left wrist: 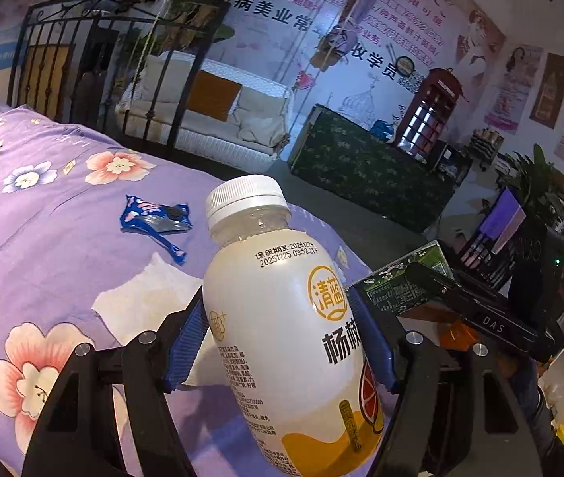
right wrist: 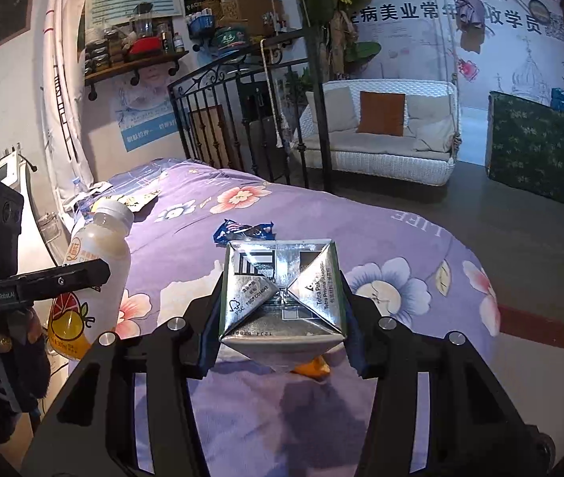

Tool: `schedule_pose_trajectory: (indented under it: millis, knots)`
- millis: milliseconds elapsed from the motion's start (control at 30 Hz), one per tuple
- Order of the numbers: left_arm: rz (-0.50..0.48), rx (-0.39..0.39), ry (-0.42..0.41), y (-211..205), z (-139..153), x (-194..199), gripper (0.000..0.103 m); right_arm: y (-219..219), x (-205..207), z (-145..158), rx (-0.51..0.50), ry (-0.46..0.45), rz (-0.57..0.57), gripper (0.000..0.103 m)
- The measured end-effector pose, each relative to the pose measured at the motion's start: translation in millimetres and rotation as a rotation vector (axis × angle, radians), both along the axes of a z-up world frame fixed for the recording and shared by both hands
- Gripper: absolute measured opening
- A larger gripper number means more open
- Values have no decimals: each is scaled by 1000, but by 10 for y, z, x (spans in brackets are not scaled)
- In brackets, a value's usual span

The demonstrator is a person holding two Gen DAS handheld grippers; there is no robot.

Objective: Collect trash
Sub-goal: 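Carry the carton and bottle over the black bin and open both tools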

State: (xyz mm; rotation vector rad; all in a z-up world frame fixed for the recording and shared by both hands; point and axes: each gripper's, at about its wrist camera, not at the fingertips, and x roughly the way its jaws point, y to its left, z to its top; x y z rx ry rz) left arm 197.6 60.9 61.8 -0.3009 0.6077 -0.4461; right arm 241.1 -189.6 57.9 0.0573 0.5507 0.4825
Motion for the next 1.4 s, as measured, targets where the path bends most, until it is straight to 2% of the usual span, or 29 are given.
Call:
schedule_pose_trajectory:
  millis: [100,200,400,567,667,800,967,1200,1267,1400]
  knots:
    - [-53,13,-29,-239,-24,-132,68,-306,-313,-14,6,-1,-61,50]
    - [-122,-13,-25,-441,-73,-195,68,-645,-594,-88,11,17,-129,50]
    - [-224,-27,-32,-878,-158,-329,68,-1319,-1108,-291,19,43,-320,50]
    - [-303,-36,-26,-1164,-229,-392,68,-1840,-1279,-602,-10,151,-507,50]
    - [-344,-33,-14,-1367,-303,-430,68,-2073,-1283,-900,-15,244,-565,50]
    - [-375,-20,3,-1590,-410,-539,68,-2068,-1129,-1188,-97,341,-601,50]
    - [-409,-2,25,-1828,-540,-645,68,-2026,-911,-1642,-212,473,-587,50]
    - [-448,18,54,-2054,-666,-788,68,-2108,-794,-2012,-245,592,-602,51]
    - [-459,24,69,-2113,-711,-789,68,-2134,-781,-2065,-257,601,-616,51]
    - [-472,35,94,-2232,-808,-823,68,-2216,-836,-2063,-217,604,-629,51]
